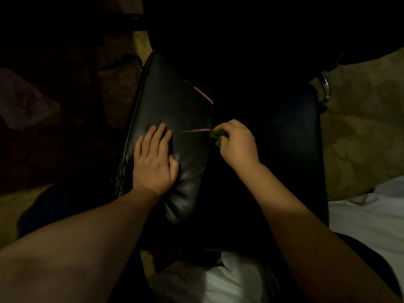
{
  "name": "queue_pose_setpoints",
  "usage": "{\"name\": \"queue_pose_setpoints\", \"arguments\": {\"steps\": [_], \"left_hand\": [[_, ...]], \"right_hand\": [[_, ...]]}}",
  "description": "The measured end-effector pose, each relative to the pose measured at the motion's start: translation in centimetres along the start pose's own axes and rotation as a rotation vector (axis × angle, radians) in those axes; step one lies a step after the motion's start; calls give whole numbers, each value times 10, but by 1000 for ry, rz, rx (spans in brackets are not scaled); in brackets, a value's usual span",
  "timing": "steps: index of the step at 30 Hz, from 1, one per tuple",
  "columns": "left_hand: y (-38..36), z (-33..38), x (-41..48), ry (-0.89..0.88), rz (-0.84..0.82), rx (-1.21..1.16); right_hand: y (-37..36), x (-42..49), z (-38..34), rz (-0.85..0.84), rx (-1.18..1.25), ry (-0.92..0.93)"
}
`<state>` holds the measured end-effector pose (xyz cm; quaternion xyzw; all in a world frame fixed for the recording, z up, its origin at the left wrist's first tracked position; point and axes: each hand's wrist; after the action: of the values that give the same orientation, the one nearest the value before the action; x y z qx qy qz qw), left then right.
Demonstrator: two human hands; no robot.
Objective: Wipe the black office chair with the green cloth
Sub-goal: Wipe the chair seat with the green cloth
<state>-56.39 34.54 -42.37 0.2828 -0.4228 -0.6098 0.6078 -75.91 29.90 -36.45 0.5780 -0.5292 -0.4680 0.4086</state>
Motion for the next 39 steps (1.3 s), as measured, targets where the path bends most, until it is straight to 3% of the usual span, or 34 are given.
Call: {"name": "queue_pose_setpoints", "arguments": {"steps": [16, 22, 25, 29, 34, 39], "left_hand": [[6, 4, -2, -7, 11, -67], [10, 5, -2, 6, -16, -96], [14, 6, -2, 6, -33, -117], [21, 6, -2, 18, -49, -181], [30, 5, 4, 45, -125, -211], [39, -8, -8, -14, -227, -149]], "right_hand": [[-25, -155, -32, -104, 142, 84], [-33, -185, -45, -221, 224, 163], [-32, -191, -47, -279, 366, 97], [-24, -190, -50, -85, 536, -46], [-18, -182, -40, 141, 300, -106], [-16, -179, -21, 212, 108, -138]]}}
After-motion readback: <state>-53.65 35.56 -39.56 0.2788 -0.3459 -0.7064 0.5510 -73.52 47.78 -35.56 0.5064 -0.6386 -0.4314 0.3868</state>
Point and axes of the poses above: each hand's wrist, its own x-axis towards the middle knuckle, its own y-axis out of the back of the hand, z = x × y, and after that the axes turned 11 degrees about -x, right-handed
